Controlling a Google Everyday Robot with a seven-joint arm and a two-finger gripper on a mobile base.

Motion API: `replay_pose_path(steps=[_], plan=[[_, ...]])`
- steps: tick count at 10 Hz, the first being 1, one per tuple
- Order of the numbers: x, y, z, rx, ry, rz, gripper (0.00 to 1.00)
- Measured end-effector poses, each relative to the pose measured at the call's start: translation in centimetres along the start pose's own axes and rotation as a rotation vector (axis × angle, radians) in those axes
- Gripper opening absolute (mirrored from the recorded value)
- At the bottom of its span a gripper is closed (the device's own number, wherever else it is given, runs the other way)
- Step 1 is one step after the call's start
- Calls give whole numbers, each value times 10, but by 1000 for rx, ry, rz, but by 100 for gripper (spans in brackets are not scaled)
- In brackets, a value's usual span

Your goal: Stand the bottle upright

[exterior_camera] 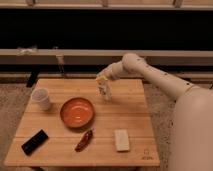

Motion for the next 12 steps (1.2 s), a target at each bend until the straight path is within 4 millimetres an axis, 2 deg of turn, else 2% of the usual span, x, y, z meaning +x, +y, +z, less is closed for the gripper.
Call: replay_pose_path(steps=[8, 9, 10, 12], plan=[[-12, 4, -15, -54, 47, 42, 2], [-13, 4, -17, -60, 54, 52, 10], [-15, 5, -19, -68, 63, 63, 23], [-18, 5, -21, -77, 67, 73, 42]])
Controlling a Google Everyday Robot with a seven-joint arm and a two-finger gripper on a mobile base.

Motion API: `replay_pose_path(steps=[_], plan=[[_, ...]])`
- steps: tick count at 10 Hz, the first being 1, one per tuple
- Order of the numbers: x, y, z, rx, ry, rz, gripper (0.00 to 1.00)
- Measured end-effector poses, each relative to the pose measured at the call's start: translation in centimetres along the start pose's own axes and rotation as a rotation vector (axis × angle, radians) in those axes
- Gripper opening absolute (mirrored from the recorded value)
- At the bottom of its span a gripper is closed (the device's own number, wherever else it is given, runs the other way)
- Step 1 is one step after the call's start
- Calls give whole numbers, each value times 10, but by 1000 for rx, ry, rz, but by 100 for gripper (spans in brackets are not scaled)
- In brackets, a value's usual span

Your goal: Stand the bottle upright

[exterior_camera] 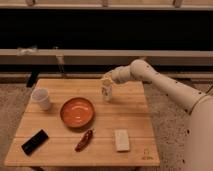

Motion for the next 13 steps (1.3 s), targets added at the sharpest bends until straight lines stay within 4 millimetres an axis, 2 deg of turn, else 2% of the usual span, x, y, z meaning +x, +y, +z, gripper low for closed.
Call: replay_pose_path(steps=[4, 13], plan=[[-1, 0, -3, -5, 5, 8, 79], [1, 3, -8, 40, 10, 4, 80]])
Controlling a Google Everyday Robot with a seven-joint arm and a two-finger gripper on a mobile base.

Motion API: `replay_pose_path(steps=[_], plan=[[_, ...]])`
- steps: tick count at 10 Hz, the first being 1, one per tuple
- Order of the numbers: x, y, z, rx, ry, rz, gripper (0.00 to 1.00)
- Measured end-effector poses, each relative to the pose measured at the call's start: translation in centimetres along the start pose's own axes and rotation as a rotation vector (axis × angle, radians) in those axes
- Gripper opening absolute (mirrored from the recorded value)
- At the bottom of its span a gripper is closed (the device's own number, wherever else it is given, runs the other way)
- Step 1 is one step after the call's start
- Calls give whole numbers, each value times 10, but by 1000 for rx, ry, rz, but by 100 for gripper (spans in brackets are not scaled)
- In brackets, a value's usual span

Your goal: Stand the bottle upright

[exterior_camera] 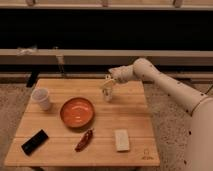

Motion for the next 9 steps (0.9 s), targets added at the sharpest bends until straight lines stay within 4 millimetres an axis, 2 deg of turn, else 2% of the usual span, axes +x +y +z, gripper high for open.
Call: replay_pose_path(steps=[9], plan=[[-15, 3, -15, 49, -69, 10, 80]])
